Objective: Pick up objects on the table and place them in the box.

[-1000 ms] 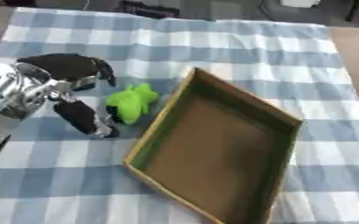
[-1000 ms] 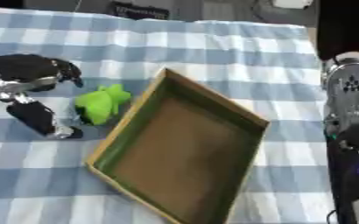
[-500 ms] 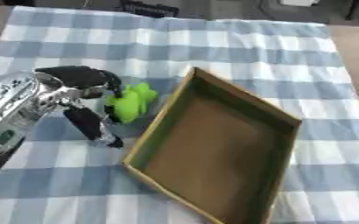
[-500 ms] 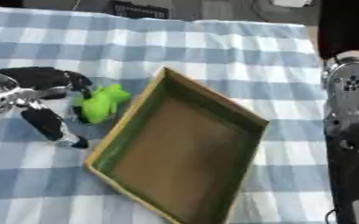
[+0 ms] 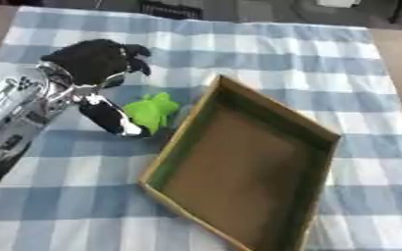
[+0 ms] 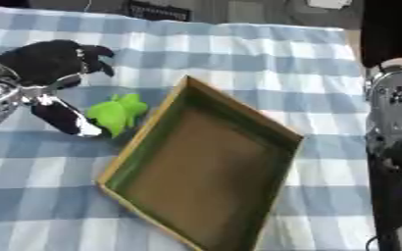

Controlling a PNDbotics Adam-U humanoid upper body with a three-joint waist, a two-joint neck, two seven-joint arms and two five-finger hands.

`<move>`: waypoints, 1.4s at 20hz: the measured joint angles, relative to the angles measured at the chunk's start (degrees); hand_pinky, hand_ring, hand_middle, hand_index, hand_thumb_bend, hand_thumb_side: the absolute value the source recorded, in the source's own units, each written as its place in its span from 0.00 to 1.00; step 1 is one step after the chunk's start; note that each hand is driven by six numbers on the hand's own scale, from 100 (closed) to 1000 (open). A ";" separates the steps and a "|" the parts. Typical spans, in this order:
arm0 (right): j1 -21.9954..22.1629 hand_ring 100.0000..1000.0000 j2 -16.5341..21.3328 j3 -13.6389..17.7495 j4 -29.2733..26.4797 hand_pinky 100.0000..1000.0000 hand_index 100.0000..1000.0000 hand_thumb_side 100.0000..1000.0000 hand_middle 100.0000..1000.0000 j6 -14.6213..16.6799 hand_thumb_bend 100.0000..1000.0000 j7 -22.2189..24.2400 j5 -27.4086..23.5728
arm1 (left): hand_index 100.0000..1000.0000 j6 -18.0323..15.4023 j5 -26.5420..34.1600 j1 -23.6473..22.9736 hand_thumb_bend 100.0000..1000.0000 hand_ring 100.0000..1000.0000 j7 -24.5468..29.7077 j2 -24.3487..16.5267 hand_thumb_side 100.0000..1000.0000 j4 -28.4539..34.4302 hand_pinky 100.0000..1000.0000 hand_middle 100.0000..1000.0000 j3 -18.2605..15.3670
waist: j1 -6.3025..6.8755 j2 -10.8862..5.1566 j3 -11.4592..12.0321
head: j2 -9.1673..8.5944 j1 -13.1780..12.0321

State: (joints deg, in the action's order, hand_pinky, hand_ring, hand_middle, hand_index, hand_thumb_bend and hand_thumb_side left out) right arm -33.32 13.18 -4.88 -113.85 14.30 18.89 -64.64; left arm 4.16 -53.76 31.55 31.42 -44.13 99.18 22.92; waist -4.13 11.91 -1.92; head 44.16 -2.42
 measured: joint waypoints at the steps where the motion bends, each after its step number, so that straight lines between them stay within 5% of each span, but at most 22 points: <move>1: -0.01 0.37 -0.02 0.00 0.00 0.41 0.57 0.72 0.34 0.00 0.00 0.00 -0.01 | 0.90 0.20 0.59 -0.16 0.66 0.92 1.06 0.42 0.54 -1.32 0.93 1.00 0.19 | -0.02 0.04 -0.08 | 0.00 -0.13; 4: -0.05 0.37 -0.43 0.00 0.00 0.41 0.57 0.72 0.34 -0.01 0.00 -0.01 -0.11 | 0.96 0.70 2.55 -0.73 0.67 0.89 4.36 1.69 0.53 -4.29 0.86 1.00 0.67 | -0.17 0.28 -0.11 | 0.00 -0.15; 5: -0.07 0.37 -0.48 0.00 0.00 0.41 0.57 0.72 0.34 -0.02 0.00 -0.01 -0.16 | 0.95 0.95 3.67 -0.78 0.65 0.78 5.56 2.16 0.48 -4.99 0.69 0.98 0.87 | -0.25 0.32 -0.15 | 0.00 -0.15; 6: -0.14 0.37 -0.49 0.00 0.00 0.41 0.57 0.72 0.34 -0.02 0.00 -0.01 -0.17 | 0.95 1.27 4.85 -0.75 0.65 0.78 6.61 2.53 0.48 -5.40 0.69 0.98 0.92 | -0.29 0.32 -0.19 | 0.00 -0.15; 7: -0.26 0.37 -0.50 0.00 0.00 0.41 0.57 0.72 0.34 -0.02 0.00 -0.01 -0.19 | 0.85 1.60 5.72 -0.50 0.45 0.50 7.39 2.74 0.40 -5.48 0.24 0.80 0.87 | -0.28 0.32 -0.26 | 0.00 -0.15; 8: -0.29 0.37 -0.50 0.00 0.00 0.41 0.57 0.72 0.34 -0.02 0.00 -0.02 -0.21 | 0.75 1.76 6.32 -0.30 0.27 0.40 7.47 2.79 0.38 -5.32 0.09 0.63 0.84 | -0.26 0.32 -0.30 | 0.00 -0.15; 9: -0.31 0.37 -0.50 0.00 0.00 0.41 0.57 0.72 0.34 -0.02 0.00 -0.02 -0.26 | 0.66 1.66 6.71 -0.32 0.00 0.33 6.60 2.81 0.46 -4.98 0.00 0.53 0.84 | -0.26 0.32 -0.30 | 0.00 -0.15; 10: -0.34 0.37 -0.51 0.00 0.00 0.41 0.57 0.72 0.34 -0.05 0.00 -0.07 -0.29 | 0.61 1.27 7.26 -0.55 0.00 0.31 4.52 2.96 0.52 -4.48 0.00 0.50 0.85 | -0.26 0.32 -0.30 | 0.00 -0.15; 11: -0.39 0.37 -0.51 0.00 0.00 0.41 0.57 0.72 0.34 -0.09 0.00 -0.12 -0.35 | 0.43 0.65 7.89 -0.70 0.00 0.16 1.62 3.05 0.57 -3.89 0.00 0.35 0.85 | -0.26 0.32 -0.30 | 0.00 -0.15; 12: -0.47 0.37 -0.51 0.00 0.00 0.41 0.57 0.72 0.34 -0.09 0.00 -0.14 -0.36 | 0.48 -0.33 8.20 -0.73 0.00 0.22 -2.17 3.05 0.57 -3.11 0.00 0.41 0.82 | -0.25 0.32 -0.30 | 0.00 -0.15; 13: -0.47 0.37 -0.51 0.00 0.00 0.41 0.57 0.72 0.34 -0.11 0.00 -0.16 -0.36 | 0.24 -1.47 8.25 -0.91 0.00 0.00 -6.34 3.03 0.55 -2.48 0.00 0.12 0.81 | -0.24 0.32 -0.30 | 0.00 -0.15; 15: -0.47 0.37 -0.51 0.00 0.00 0.41 0.57 0.72 0.34 -0.18 0.00 -0.24 -0.37 | 0.12 -4.28 7.32 -1.11 0.00 0.00 -15.28 2.63 0.53 -1.47 0.00 0.00 0.80 | -0.21 0.32 -0.29 | 0.00 -0.15; 16: -0.47 0.37 -0.51 0.00 0.00 0.41 0.57 0.72 0.34 -0.19 0.00 -0.25 -0.37 | 0.19 -5.70 6.17 -1.12 0.00 0.00 -19.53 2.35 0.54 -1.28 0.00 0.03 0.80 | -0.20 0.32 -0.29 | 0.00 -0.15; 17: -0.47 0.37 -0.51 0.00 0.00 0.41 0.57 0.72 0.34 -0.19 0.00 -0.26 -0.37 | 0.08 -6.97 4.91 -1.12 0.00 0.00 -23.36 2.05 0.53 -1.12 0.00 0.00 0.78 | -0.19 0.32 -0.28 | 0.00 -0.15; 18: -0.47 0.37 -0.51 0.00 0.00 0.41 0.57 0.72 0.34 -0.19 0.00 -0.26 -0.37 | 0.11 -7.94 3.96 -1.11 0.00 0.00 -26.89 1.76 0.59 -1.01 0.00 0.00 0.64 | -0.19 0.32 -0.25 | 0.00 -0.15; 21: -0.47 0.37 -0.49 0.00 0.00 0.41 0.57 0.72 0.34 -0.18 0.00 -0.26 -0.37 | 0.06 -8.96 3.14 -0.32 0.00 0.00 -34.76 0.79 0.53 0.35 0.00 0.00 -0.25 | -0.18 0.31 0.04 | 0.00 -0.14; 28: 0.03 0.37 -0.39 -0.09 0.00 0.41 0.57 0.72 0.34 -0.28 0.00 -0.06 -0.35 | 0.06 -8.61 18.27 6.26 0.00 0.00 -36.93 -1.97 0.54 10.40 0.00 0.00 -0.71 | 0.16 -0.32 0.47 | 0.00 -0.23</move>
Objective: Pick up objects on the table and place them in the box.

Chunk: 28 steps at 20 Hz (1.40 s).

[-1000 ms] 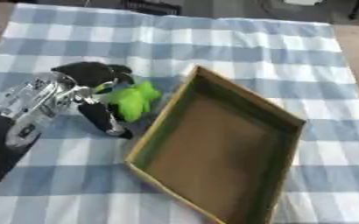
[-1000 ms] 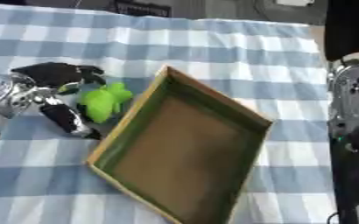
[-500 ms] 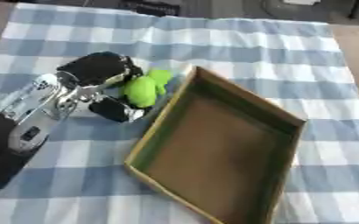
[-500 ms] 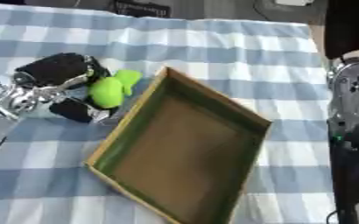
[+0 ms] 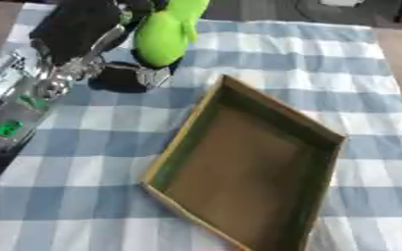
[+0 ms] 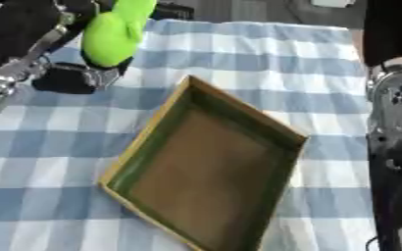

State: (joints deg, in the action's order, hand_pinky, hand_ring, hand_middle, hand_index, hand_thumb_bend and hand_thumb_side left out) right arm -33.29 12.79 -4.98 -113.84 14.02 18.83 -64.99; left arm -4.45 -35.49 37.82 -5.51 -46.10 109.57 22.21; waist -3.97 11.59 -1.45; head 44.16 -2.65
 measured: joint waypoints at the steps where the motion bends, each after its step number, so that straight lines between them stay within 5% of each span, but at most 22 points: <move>1: 0.00 0.37 0.00 -0.05 0.00 0.41 0.57 0.72 0.34 0.07 0.00 0.09 -0.03 | 0.06 -0.50 1.68 0.89 0.00 0.00 0.81 0.04 0.54 0.72 0.00 0.00 0.57 | 0.06 -0.07 -0.04 | 0.00 -0.15; 7: -0.33 0.36 -0.12 -0.23 0.00 0.41 0.56 0.73 0.34 0.73 0.00 -0.09 -0.76 | 0.07 -5.28 5.58 4.46 0.00 0.00 6.71 2.84 0.54 -2.27 0.00 0.00 5.97 | 0.28 -0.07 -1.08 | 0.00 -1.47; 16: -4.07 0.36 -3.62 -0.19 0.00 0.41 0.55 0.74 0.33 0.38 0.00 -2.08 -2.20 | 0.08 -17.01 5.31 4.62 0.00 0.00 9.89 10.48 0.54 -20.41 0.00 0.00 10.09 | 0.54 1.65 -4.47 | 0.00 -4.06; 18: -4.71 0.35 -4.59 -0.16 0.00 0.41 0.55 0.74 0.33 0.30 0.00 -2.61 -2.59 | 0.20 -19.02 4.39 4.17 0.00 0.00 8.94 11.98 0.54 -24.26 0.00 0.00 10.00 | 0.63 2.04 -5.06 | 0.00 -4.64; 19: -5.36 0.35 -5.05 -0.13 0.00 0.41 0.55 0.74 0.33 0.23 0.00 -2.86 -2.71 | 0.09 -19.86 3.91 3.93 0.00 0.00 8.38 12.75 0.54 -25.95 0.00 0.00 9.96 | 0.69 2.29 -5.52 | 0.00 -4.98; 20: -5.78 0.35 -5.34 -0.05 0.00 0.41 0.55 0.74 0.33 0.22 0.00 -3.09 -2.80 | 0.70 -20.64 3.49 3.80 0.09 0.40 7.78 13.53 0.83 -27.34 0.26 0.52 9.87 | 0.73 2.47 -5.69 | 0.01 -5.09; 21: -6.11 0.35 -5.67 -0.02 0.01 0.41 0.55 0.74 0.33 0.12 0.00 -3.28 -2.90 | 0.61 -21.28 2.65 3.79 0.00 0.28 7.60 14.00 0.80 -28.46 0.02 0.38 9.65 | 0.84 2.47 -5.80 | 0.01 -5.32; 22: -6.31 0.35 -5.83 0.06 0.00 0.41 0.55 0.74 0.33 0.07 0.00 -3.47 -2.94 | 0.83 -21.70 1.55 3.78 0.25 0.64 7.73 14.40 0.92 -29.36 0.66 0.79 9.46 | 0.97 2.47 -5.88 | 0.00 -5.42; 24: -6.51 0.35 -6.09 0.13 0.00 0.41 0.55 0.74 0.33 -0.04 0.00 -3.95 -2.94 | 0.88 -21.97 -0.67 3.72 0.27 0.71 8.88 14.91 0.98 -29.87 0.76 0.85 8.94 | 1.32 2.48 -5.86 | 0.00 -5.42; 28: -6.55 0.35 -6.00 0.49 0.00 0.41 0.55 0.74 0.33 0.27 0.00 -4.66 -2.74 | 0.87 -19.92 -1.02 1.44 0.23 0.71 10.18 14.26 1.00 -25.58 0.74 0.86 6.64 | 1.62 2.47 -4.85 | 0.00 -4.11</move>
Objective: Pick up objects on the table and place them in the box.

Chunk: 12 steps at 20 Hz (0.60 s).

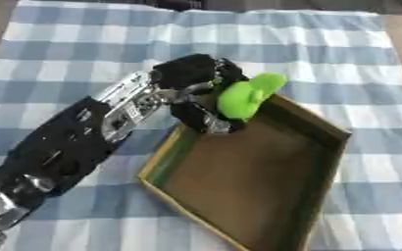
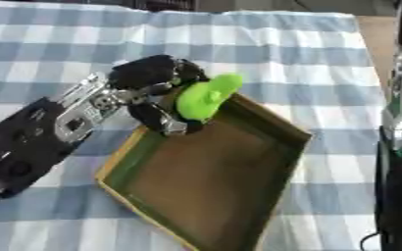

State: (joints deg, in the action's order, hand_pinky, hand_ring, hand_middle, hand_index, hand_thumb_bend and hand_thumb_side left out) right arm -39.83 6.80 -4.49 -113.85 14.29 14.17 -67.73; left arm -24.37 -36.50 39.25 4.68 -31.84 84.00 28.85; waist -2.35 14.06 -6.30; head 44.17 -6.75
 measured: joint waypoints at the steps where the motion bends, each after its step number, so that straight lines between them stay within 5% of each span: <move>1: 0.07 0.35 0.17 0.03 0.00 0.41 0.55 0.74 0.33 0.15 0.00 -0.14 0.15 | 0.87 1.10 0.80 -1.11 0.23 0.71 -0.37 -0.76 1.00 2.13 0.75 0.86 -0.82 | 0.01 0.00 0.32 | 0.00 0.88; 8: 1.17 0.35 2.01 0.85 0.00 0.41 0.55 0.74 0.33 1.27 0.00 -1.18 1.28 | 0.89 11.51 16.32 -9.60 0.17 0.66 -5.61 -7.86 1.00 23.48 0.66 0.85 -8.61 | 0.14 -0.07 2.15 | 0.00 8.35; 12: 1.94 0.36 2.69 1.58 0.01 0.41 0.55 0.73 0.33 2.04 0.00 -1.96 2.21 | 0.87 10.19 26.55 -13.52 0.18 0.72 -16.63 -10.18 1.00 28.59 0.69 0.84 -16.75 | -0.01 -0.15 3.77 | 0.00 10.46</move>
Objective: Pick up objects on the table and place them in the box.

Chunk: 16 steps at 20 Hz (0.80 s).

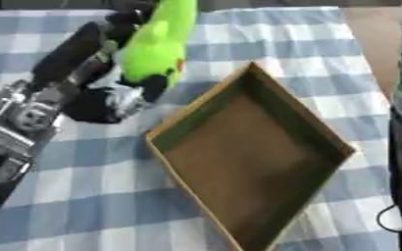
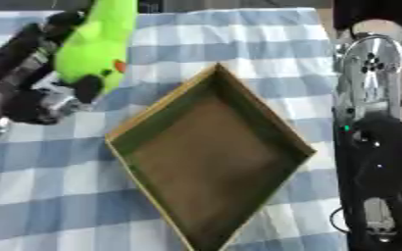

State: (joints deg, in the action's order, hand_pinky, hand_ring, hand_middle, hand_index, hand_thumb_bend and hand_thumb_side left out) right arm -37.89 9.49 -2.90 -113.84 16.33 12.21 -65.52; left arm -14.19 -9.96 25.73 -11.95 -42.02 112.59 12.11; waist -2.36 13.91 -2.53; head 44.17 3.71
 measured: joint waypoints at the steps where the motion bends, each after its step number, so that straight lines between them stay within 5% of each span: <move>1: 0.37 0.36 0.28 0.19 0.00 0.41 0.55 0.73 0.33 0.17 0.00 -0.17 0.27 | 0.87 -1.70 1.37 -0.94 0.18 0.72 -3.78 -0.35 1.00 0.39 0.69 0.84 -2.12 | -0.16 -0.16 0.60 | 0.00 0.21; 7: 2.76 0.36 2.37 0.51 0.00 0.41 0.56 0.73 0.33 0.92 0.00 -0.08 1.81 | 0.85 -11.51 2.85 -4.25 0.18 0.73 -20.08 -0.96 0.99 1.03 0.70 0.82 -8.91 | -0.62 -2.20 2.90 | 0.00 0.30; 16: 4.10 0.36 3.55 0.08 0.00 0.41 0.56 0.73 0.34 0.90 0.00 1.02 2.50 | 0.85 -14.33 0.86 -5.13 0.18 0.72 -23.06 -0.99 1.00 1.03 0.70 0.83 -8.53 | -0.59 -2.50 3.31 | 0.00 -3.49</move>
State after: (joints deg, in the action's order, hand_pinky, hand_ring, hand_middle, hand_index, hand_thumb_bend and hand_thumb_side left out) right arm -33.79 13.04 -2.82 -113.84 17.23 13.23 -63.02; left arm -28.52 -9.10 20.61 -35.01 -43.01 113.62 3.57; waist -2.95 11.41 0.79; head 44.17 0.22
